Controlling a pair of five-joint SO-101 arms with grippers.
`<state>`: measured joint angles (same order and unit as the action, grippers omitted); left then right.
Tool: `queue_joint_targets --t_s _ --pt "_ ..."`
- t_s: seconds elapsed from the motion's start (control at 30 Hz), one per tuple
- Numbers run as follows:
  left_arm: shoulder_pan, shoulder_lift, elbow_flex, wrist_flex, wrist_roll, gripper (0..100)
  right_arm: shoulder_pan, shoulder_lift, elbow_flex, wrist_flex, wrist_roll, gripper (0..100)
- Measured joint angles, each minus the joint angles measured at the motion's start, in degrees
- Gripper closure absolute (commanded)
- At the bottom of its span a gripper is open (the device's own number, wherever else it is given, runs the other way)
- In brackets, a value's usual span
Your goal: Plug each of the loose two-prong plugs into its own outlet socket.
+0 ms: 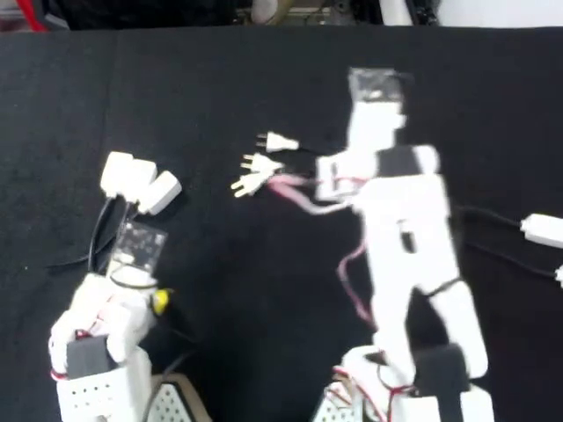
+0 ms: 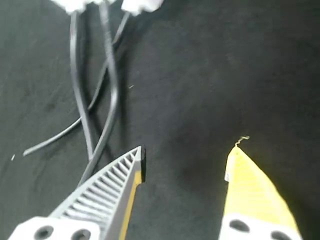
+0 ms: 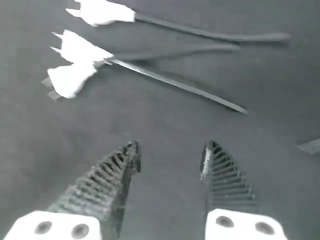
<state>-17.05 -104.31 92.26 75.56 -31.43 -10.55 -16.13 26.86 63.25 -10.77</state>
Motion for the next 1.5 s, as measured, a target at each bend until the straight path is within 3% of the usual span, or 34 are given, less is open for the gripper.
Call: queue_joint_targets --t_s 0.23,0.53,0.8,1.2,1.5 --pt "-6.24 0.0 0.0 0.0 0.09 73 -8.53 0.0 14.77 -25.93 -10.99 80.7" --pt "-6.68 0.0 0.0 0.0 0.0 73 -12.48 13.63 15.12 -40.88 -22.24 80.7" --pt "-6.68 0.0 0.0 0.0 0.0 73 -13.1 25.05 8.35 -42.64 -29.19 80.7" --pt "-6.68 0.0 0.0 0.0 0.0 73 -14.59 25.93 7.65 -47.74 -29.63 80.8" --pt "-6.68 0.0 0.0 0.0 0.0 73 -15.03 32.7 1.32 -44.31 -29.63 80.8"
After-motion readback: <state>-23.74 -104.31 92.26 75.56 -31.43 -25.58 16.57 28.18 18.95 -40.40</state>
